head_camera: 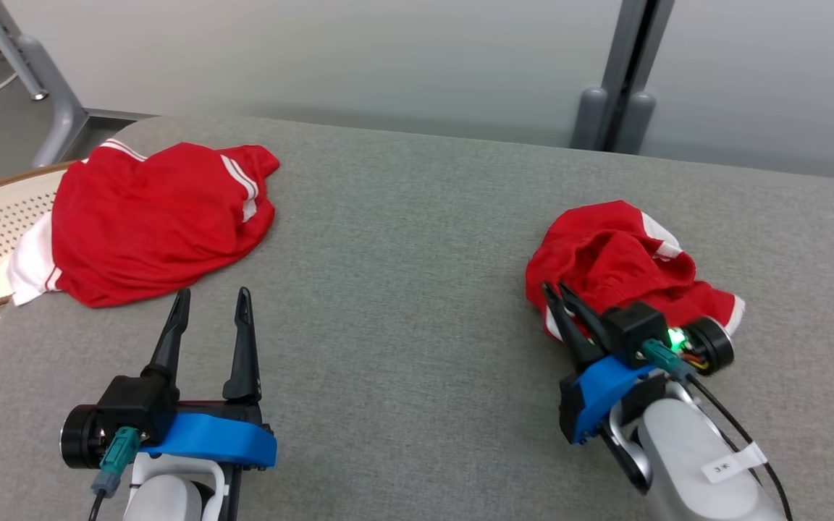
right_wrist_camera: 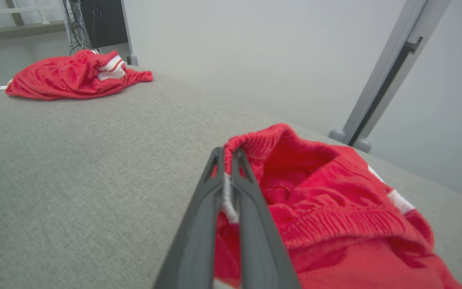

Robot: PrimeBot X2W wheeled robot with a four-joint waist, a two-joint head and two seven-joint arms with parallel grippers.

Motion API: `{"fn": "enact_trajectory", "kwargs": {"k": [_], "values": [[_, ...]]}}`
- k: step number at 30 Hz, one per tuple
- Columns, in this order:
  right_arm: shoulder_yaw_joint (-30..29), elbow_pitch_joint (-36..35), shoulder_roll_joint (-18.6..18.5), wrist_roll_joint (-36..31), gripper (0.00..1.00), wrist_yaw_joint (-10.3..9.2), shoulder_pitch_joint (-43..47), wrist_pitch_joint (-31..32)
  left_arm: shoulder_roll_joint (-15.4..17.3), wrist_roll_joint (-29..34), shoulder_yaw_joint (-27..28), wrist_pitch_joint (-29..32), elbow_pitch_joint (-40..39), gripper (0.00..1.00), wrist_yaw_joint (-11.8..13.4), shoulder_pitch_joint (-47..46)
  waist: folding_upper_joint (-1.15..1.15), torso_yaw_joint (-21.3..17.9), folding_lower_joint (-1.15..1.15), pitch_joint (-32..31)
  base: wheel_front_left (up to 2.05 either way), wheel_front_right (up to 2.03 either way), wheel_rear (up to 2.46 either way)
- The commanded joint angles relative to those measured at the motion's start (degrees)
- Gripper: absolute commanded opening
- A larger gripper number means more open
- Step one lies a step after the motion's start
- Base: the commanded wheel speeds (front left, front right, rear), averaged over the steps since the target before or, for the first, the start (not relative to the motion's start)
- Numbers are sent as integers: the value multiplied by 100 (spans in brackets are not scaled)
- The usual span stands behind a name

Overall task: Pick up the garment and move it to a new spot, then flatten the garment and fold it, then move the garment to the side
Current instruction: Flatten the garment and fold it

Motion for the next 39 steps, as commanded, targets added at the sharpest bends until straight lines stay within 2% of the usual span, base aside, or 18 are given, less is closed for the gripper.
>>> {"fn": "enact_trajectory", "kwargs": {"k": [1, 6, 11, 12, 17, 18, 19, 20, 21, 24, 28, 33, 39], "values": [[201, -122, -23, 38, 0, 1, -198, -27, -14, -16, -6, -27, 11, 100, -43, -103, 0, 89, 0, 15, 0, 0, 0], [1024, -73, -22, 204, 0, 1, -573, -29, -70, -44, -82, -27, 15, 100, -89, -110, 0, 316, 0, 50, 0, 0, 0], [2369, 53, -22, 608, 0, 1, -739, 18, -106, -83, -146, -27, 76, 100, -107, -118, 0, 467, 0, 108, 0, 0, 0], [2369, 53, -22, 608, 0, 1, -739, 18, -106, -83, -146, -27, 76, 100, -107, -118, 0, 467, 0, 108, 0, 0, 0], [3600, -8, -27, 1193, 0, 1, -524, 139, -126, -107, -159, -28, 111, 100, -118, -133, 0, 510, 0, 150, 0, 0, 0], [3729, -9, -28, 1300, 31, 1, -501, 143, -128, -113, -151, -27, 109, 100, -113, -136, 0, 504, 0, 159, 0, 0, 0], [3792, -12, -27, 1417, 73, 1, -482, 141, -128, -119, -140, -27, 105, 100, -103, -138, 0, 488, 0, 171, 0, 0, 0], [3812, -1, -28, 1493, 100, 1, -490, 128, -130, -120, -132, -27, 99, 100, -87, -143, 0, 463, 0, 181, 0, 0, 0], [3827, 14, -26, 1559, 100, 1, -491, 112, -132, -120, -114, -27, 89, 100, -70, -145, 0, 429, 0, 189, 0, 0, 0], [3752, -5, -25, 1625, 100, 1, -537, 52, -132, -96, -83, -27, 71, 100, -63, -142, 0, 310, 0, 193, 0, 0, 0], [3274, -162, -23, 1595, 100, 1, -605, -13, -133, -35, -15, -27, 48, 100, -55, -101, 0, 114, 0, 149, 0, 0, 0], [1965, -402, -56, 1143, 100, 1, -548, -27, -120, 20, 80, -27, 9, 100, -77, -45, 0, -113, 0, 120, 0, 0, 0], [422, -728, -339, 559, 100, 1, -109, -28, -110, 87, 187, -27, -43, 100, -92, 26, 0, -337, 0, 66, 0, 0, 0]]}}
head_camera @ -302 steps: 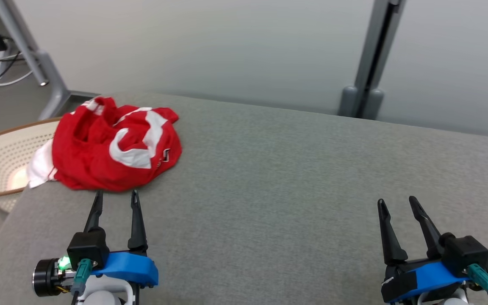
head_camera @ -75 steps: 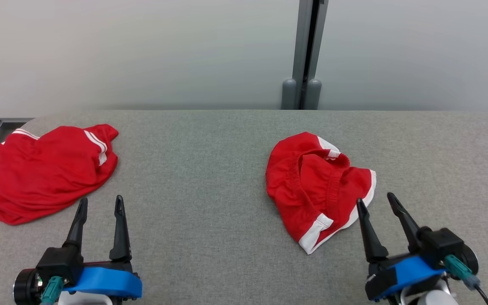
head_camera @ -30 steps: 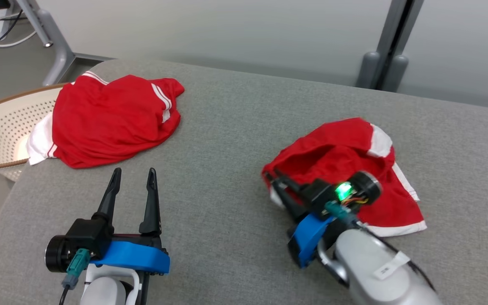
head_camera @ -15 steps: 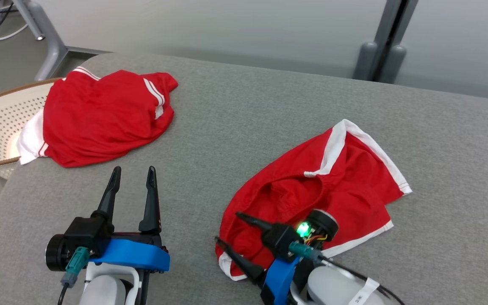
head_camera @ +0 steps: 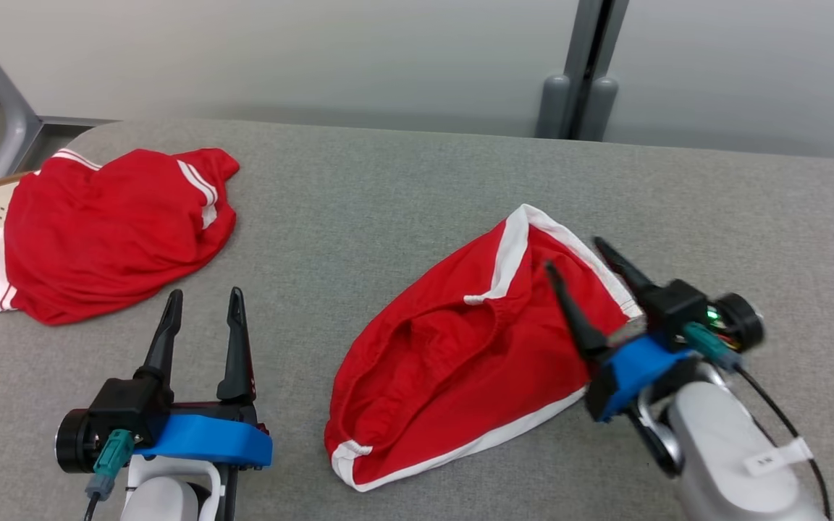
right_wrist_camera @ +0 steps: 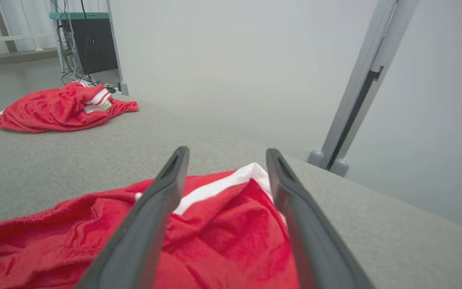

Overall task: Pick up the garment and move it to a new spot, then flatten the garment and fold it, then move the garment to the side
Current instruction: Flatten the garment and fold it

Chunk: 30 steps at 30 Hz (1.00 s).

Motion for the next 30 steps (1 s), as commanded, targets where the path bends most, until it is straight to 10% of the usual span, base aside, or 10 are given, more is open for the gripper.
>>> {"fn": "enact_trajectory", "kwargs": {"k": [1, 25, 26, 27, 30], "values": [[-242, -62, -76, -121, 100, 1, 182, -26, 10, 36, 13, -27, -27, 100, -11, 24, 0, -61, 0, -32, 0, 0, 0], [-972, 1411, 142, -488, 100, 1, 786, -6, -14, 65, -67, -27, -35, 100, -81, -91, 0, 92, 0, 112, 0, 0, 0], [-935, 1500, 160, -459, 69, 1, 771, -1, -14, 62, -62, -27, -36, 100, -83, -96, 0, 95, 0, 118, 0, 0, 0], [-905, 1582, 174, -420, 2, 1, 750, 2, -15, 60, -57, -27, -34, 100, -82, -101, 0, 93, 0, 123, 0, 0, 0], [-883, 1746, 201, -270, 0, 0, 666, 2, -15, 59, -24, -27, -29, 100, -61, -78, 0, 43, 0, 110, 0, 0, 0]]}}
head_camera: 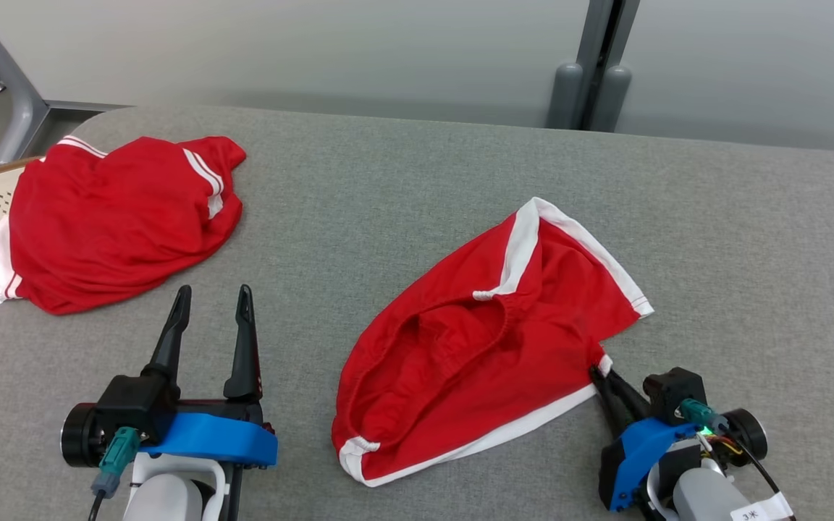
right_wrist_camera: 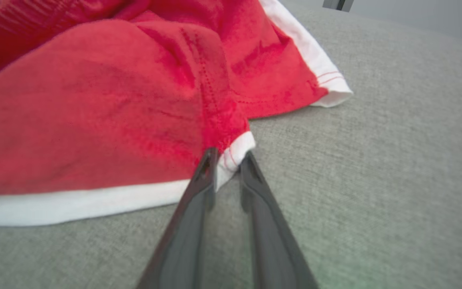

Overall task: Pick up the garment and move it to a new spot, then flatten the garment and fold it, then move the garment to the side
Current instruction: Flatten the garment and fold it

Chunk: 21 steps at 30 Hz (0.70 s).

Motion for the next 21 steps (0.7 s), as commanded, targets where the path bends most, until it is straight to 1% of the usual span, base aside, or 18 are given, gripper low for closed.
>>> {"fn": "enact_trajectory", "kwargs": {"k": [1, 4, 7, 14, 19, 20, 21], "values": [[-4, 88, 7, 101, 0, 0, -44, 14, -9, 4, 48, -27, 0, 100, 15, -27, 0, -57, 0, -24, 0, 0, 0], [-184, -120, -9, 313, 0, 0, -122, 4, -10, 5, 46, -27, 14, 100, 13, 36, 0, -165, 0, -68, 0, 0, 0], [-448, -397, -110, 497, 0, 0, 28, 2, -9, 7, 57, -27, 27, 100, 5, 62, 0, -287, 0, -137, 0, 0, 0], [-1142, -994, -318, 702, 0, 0, 700, 1, -10, -32, -10, -27, 32, 100, 12, 124, 0, -449, 0, -307, 0, 0, 0], [-1583, -1297, -252, 643, 0, 0, 1203, 18, -11, -29, -23, -27, 8, 100, 37, 192, 0, -530, 0, -355, 0, 0, 0], [-1629, -1351, -222, 648, 45, 0, 1261, 13, -11, -21, -16, -27, -3, 100, 32, 204, 0, -544, 0, -350, 0, 0, 0], [-1644, -1392, -198, 659, 100, 0, 1303, 19, -10, -9, 1, -27, -3, 100, 36, 217, 0, -567, 0, -357, 0, 0, 0]]}}
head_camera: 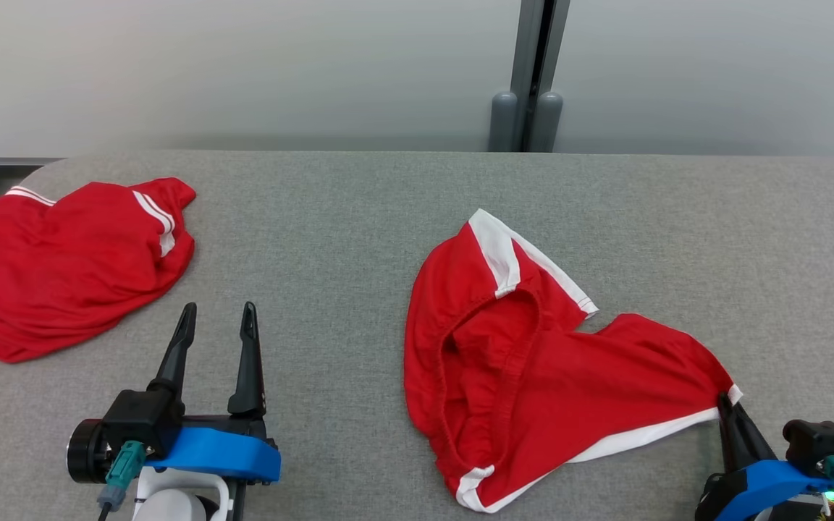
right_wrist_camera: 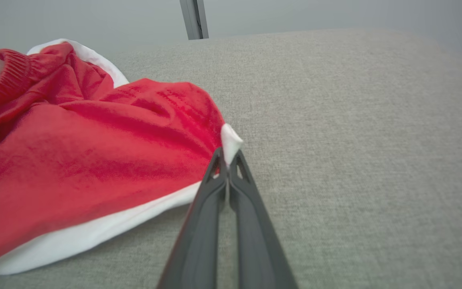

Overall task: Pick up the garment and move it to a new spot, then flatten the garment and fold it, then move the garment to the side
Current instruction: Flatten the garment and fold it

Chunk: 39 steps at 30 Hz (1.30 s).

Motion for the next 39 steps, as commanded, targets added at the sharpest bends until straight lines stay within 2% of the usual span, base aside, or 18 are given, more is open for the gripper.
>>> {"fn": "enact_trajectory", "kwargs": {"k": [1, 9, 17, 24, 30, 35, 39], "values": [[-23, -70, 45, -10, 100, -1, 74, -5, -5, 14, 39, -27, -21, 100, 7, 41, 0, -29, 0, -10, 0, 0, 0], [-323, -878, 232, -191, 100, 0, 119, -28, 16, 79, 87, -27, 44, 100, -31, 27, 0, -120, 0, -65, 0, 0, 0], [-201, -2513, 354, -174, 100, 0, 419, -30, 18, 136, 61, -27, 40, 100, -68, -31, 0, -158, 0, -94, 0, 0, 0], [43, -2757, 352, 18, 100, 0, 675, -30, 26, 228, -45, -27, 66, 100, -107, -25, 0, -200, 0, -133, 0, 0, 0], [72, -2637, 353, -45, 100, 0, 720, -31, 13, 381, -695, -27, 183, 100, -174, -214, 0, -271, 0, -192, 0, 0, 0], [138, -2557, 354, -45, 100, 0, 673, -31, 8, 425, -1568, -27, 444, 100, -216, -486, 0, -394, 0, -196, 0, 0, 0], [190, -2511, 353, -13, 100, 0, 697, -32, 12, 343, -2477, 96, 702, 100, -223, -721, 0, -489, 0, -179, 0, 0, 0]]}}
